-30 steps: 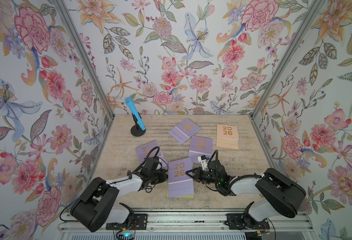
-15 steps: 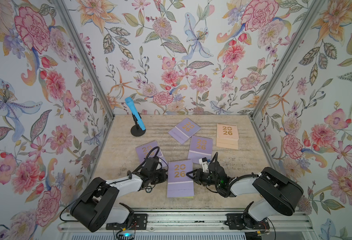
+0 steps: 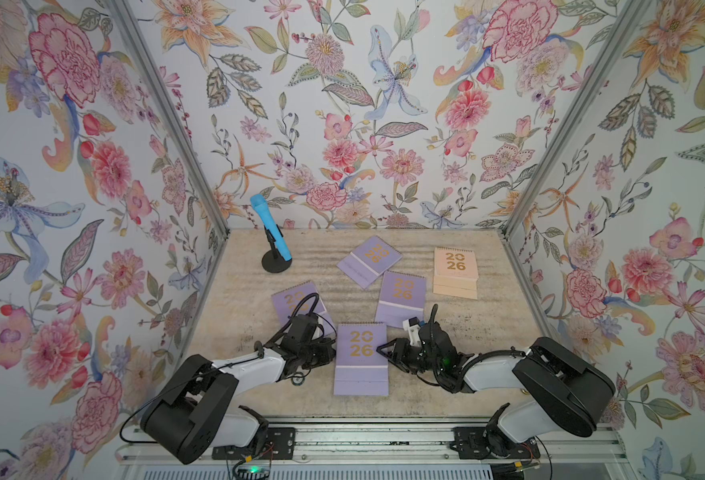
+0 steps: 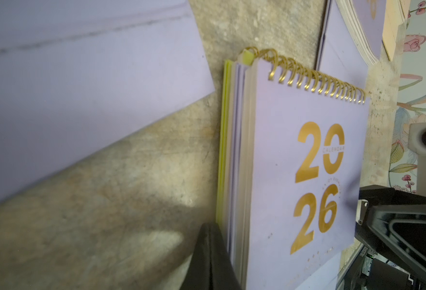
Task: Stack the calendars
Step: Place the calendar at the calendar.
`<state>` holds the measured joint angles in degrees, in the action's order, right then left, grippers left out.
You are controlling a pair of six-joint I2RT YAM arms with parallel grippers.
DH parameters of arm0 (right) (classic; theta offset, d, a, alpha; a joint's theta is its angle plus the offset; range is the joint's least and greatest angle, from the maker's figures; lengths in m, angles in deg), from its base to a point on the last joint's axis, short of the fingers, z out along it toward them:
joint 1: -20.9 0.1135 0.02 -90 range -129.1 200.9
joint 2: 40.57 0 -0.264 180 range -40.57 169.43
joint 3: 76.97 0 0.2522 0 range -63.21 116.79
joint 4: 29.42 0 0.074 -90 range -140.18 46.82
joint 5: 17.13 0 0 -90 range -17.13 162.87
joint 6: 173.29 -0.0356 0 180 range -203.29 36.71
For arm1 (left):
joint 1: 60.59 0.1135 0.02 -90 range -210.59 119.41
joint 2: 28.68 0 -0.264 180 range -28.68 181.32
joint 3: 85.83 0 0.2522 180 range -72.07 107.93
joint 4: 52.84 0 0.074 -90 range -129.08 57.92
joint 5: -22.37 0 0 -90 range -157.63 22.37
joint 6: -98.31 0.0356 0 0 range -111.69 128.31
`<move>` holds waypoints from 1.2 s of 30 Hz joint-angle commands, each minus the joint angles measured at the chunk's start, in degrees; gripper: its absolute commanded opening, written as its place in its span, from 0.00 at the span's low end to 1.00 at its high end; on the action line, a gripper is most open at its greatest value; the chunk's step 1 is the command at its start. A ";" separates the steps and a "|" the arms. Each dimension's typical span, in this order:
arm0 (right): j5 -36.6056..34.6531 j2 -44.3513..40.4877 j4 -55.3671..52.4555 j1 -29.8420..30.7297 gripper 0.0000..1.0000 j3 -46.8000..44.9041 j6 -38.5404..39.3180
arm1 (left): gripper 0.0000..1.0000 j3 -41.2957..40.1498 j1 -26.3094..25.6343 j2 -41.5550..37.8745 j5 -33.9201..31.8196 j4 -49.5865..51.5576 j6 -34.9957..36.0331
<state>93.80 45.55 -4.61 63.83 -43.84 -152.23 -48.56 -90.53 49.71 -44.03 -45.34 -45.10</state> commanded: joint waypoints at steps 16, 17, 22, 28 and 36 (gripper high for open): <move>-1.87 -7.02 -14.78 -4.36 0.59 0.17 3.79 | 0.00 -0.92 1.90 0.36 -2.37 7.71 2.15; -2.06 -7.60 -15.74 -4.51 0.60 0.18 4.11 | 0.00 -0.96 2.00 0.34 -2.33 7.76 2.23; -5.38 -11.16 -27.96 -4.80 0.62 3.19 7.51 | 0.00 -0.74 2.07 -0.04 -2.57 8.33 2.43; -11.66 -13.34 -41.59 -3.06 0.63 6.46 9.88 | 0.00 -0.92 2.09 -0.51 -2.41 8.46 2.16; -14.20 -10.96 -48.32 -1.57 0.63 11.00 12.21 | 0.00 -0.89 2.12 -2.33 -3.64 10.92 2.60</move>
<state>82.26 33.68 -47.34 62.09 -34.53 -141.59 -48.51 -89.17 47.90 -44.19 -41.78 -43.55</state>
